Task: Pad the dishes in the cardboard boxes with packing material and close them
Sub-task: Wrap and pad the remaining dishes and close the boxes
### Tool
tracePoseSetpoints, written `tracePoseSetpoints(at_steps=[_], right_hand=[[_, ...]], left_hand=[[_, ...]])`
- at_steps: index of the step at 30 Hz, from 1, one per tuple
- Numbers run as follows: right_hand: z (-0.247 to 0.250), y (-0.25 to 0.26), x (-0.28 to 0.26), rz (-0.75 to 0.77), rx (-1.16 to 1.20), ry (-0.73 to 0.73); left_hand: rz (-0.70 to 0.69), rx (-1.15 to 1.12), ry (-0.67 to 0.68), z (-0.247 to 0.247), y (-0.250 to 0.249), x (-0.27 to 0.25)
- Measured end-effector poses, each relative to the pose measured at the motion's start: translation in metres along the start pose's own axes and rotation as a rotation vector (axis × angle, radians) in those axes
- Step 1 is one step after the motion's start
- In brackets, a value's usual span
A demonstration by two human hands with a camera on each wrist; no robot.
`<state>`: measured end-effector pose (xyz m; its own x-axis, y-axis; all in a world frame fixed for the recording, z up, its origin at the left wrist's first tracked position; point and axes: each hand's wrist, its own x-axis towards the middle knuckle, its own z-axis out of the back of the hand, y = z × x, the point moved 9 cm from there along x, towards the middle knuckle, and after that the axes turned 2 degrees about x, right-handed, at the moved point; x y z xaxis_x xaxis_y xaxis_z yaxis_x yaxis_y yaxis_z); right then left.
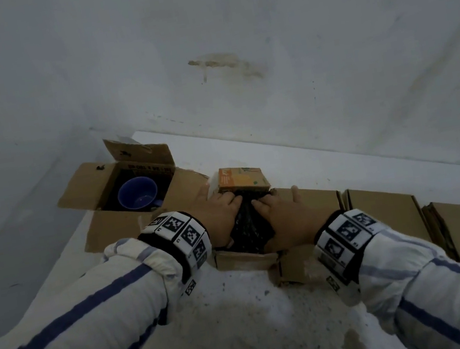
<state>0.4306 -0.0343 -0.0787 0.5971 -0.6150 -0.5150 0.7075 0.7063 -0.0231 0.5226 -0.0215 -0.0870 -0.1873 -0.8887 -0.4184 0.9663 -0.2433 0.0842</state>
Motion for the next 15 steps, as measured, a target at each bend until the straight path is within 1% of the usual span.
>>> tracePoseSetpoints(at_steps=[2,4,8,9,11,13,15], right_hand=[[0.002,-0.006,-0.001,-0.008,-0.001,0.036],[0.001,-0.003,0.002,-0.024,-0.058,0.017],[0.001,0.013,0.012,0.008,-0.111,-0.171],[0.001,0.013,0.013,0.019,-0.106,-0.183],[0.003,0.009,0.013,0.018,-0.081,-0.138],[0.008,0.002,0.013,-0.015,0.016,-0.065],[0.014,-0.001,0.015,-0.047,0.079,-0.029]], left_hand=[[-0.003,0.001,-0.003,0.001,0.0,-0.001],[-0.004,0.007,-0.005,0.001,-0.001,-0.001],[0.003,0.01,-0.001,0.001,-0.001,0.0],[0.005,0.009,0.003,0.001,-0.001,-0.001],[0.004,0.007,-0.001,0.001,-0.001,0.001],[0.005,0.007,-0.019,0.001,0.0,0.002],[0.009,0.002,-0.025,0.001,0.001,0.004]])
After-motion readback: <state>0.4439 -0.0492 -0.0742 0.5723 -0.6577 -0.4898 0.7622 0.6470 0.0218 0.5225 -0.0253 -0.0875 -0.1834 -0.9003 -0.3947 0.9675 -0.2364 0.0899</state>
